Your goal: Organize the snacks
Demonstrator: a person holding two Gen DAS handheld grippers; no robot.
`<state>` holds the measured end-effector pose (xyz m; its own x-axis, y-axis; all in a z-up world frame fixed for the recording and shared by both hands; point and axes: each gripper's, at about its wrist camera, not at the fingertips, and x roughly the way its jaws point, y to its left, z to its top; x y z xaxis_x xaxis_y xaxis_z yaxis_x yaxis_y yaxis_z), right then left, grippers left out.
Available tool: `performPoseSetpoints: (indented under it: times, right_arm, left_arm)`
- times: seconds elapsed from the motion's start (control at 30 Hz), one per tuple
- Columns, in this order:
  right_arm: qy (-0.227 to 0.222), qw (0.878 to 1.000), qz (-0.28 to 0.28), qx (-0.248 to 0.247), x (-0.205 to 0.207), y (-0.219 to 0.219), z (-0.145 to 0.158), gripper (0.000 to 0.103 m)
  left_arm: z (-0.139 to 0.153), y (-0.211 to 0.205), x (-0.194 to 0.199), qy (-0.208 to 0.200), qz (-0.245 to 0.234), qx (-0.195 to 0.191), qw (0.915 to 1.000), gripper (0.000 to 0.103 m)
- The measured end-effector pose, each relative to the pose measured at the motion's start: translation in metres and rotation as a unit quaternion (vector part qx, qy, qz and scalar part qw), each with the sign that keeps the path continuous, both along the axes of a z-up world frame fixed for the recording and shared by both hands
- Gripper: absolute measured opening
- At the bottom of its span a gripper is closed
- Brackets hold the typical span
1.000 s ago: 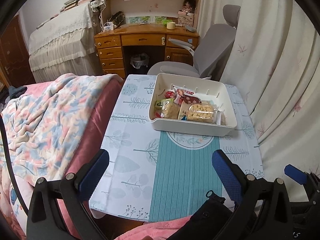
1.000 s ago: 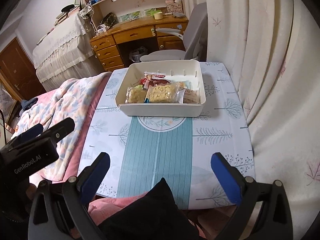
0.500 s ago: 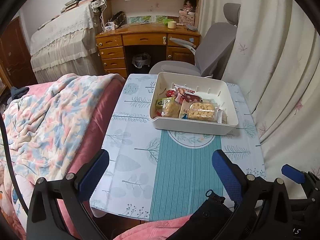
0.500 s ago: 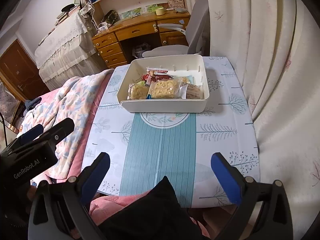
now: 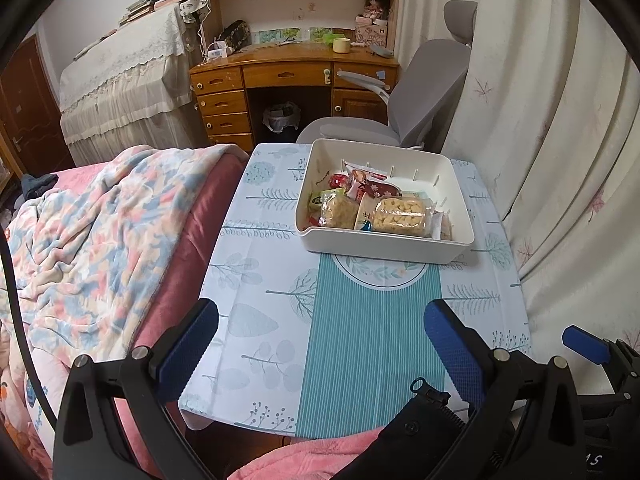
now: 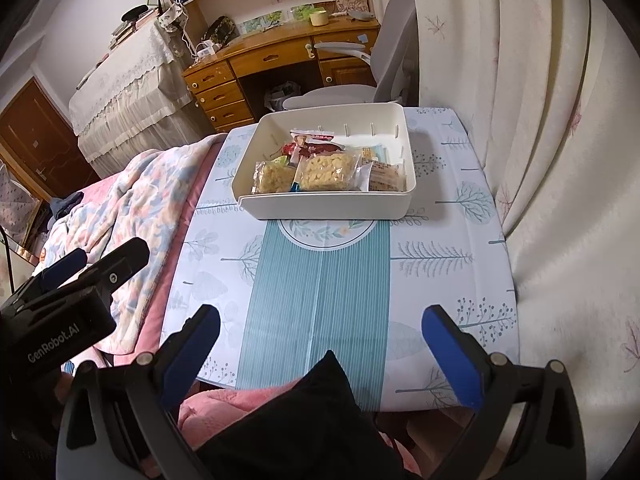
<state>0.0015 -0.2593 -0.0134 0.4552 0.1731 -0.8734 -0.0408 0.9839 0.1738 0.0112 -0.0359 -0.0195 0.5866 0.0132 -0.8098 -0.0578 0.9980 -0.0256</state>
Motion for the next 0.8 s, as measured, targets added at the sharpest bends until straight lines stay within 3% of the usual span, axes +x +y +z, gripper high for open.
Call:
performPoseSetpoints:
  times: [0.8]
  right_arm:
    - [0.014,1.000,-0.001,0.002,-0.006,-0.002,-0.007,0.102]
  left_arm:
    - [-0.009,-0.003,-0.016,0.001,-0.004,0.002,1.0000,0.102]
